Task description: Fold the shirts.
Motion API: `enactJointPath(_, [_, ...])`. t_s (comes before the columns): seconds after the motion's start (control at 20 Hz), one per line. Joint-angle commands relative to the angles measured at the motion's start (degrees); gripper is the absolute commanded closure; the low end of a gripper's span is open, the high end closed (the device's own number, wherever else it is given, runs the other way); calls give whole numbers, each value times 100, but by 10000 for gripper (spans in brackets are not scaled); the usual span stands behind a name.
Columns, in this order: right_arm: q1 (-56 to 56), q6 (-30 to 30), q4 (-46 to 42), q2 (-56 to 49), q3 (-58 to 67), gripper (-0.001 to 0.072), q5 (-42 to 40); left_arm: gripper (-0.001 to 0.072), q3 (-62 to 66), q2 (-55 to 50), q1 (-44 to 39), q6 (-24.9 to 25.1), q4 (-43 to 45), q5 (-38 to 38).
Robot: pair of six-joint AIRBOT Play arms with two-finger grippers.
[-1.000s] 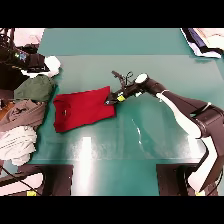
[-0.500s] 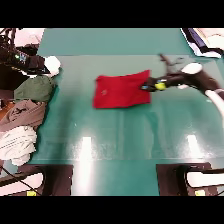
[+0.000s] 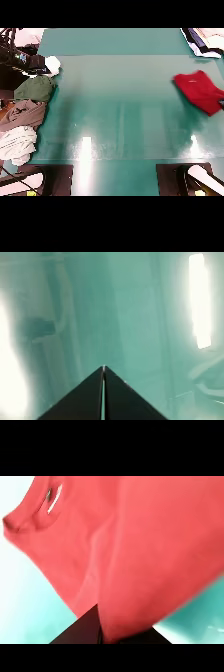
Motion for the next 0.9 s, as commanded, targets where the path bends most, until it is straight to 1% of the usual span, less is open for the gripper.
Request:
enactJointPath(0.0, [-1132, -4, -107, 256, -409, 697, -116, 685, 0, 0, -9, -31, -164, 4])
enactJointPath(0.2, [-1150, 103, -817, 256, -378, 696, -2, 686, 0, 0, -9, -31, -184, -7])
enactJointPath(0.25, [-1154, 197, -1036, 256, -369, 694, 33, 686, 0, 0, -9, -28, -188, -4])
enactJointPath(0.3, [-1154, 411, -1373, 256, -337, 693, 118, 686, 0, 0, -9, -17, -186, -4])
enactJointPath(0.35, [-1152, 636, -1902, 256, -240, 680, 267, 686, 0, 0, -9, -13, -186, -2])
enactJointPath(0.4, [-1152, 741, -2413, 254, -127, 512, 391, 685, 0, 0, -9, -11, -184, -4])
enactJointPath(0.45, [-1152, 737, -2927, 256, 7, 236, 474, 685, 0, 0, -9, -9, -186, -4])
enactJointPath(0.5, [-1152, 739, -3427, 256, 177, 111, 638, 686, 0, 0, -9, -9, -186, -4])
enactJointPath(0.55, [-1152, 748, -3840, 256, 396, 114, 879, 685, 0, 0, -9, -9, -186, -2])
enactJointPath(0.6, [-1152, 796, -4072, 256, 605, 116, 1016, 686, 0, 0, -9, -7, -186, 2])
enactJointPath(0.65, [-1152, 968, -4146, 256, 820, 119, 1082, 685, 0, 0, -9, 17, -186, 17])
enactJointPath(0.7, [-1132, 1110, -4061, 256, 992, 125, 1113, 685, 0, 0, -9, 35, -186, 20])
enactJointPath(0.85, [-662, 1113, -3200, 256, 1353, 126, 1204, 685, 0, 0, -9, 33, -186, 22])
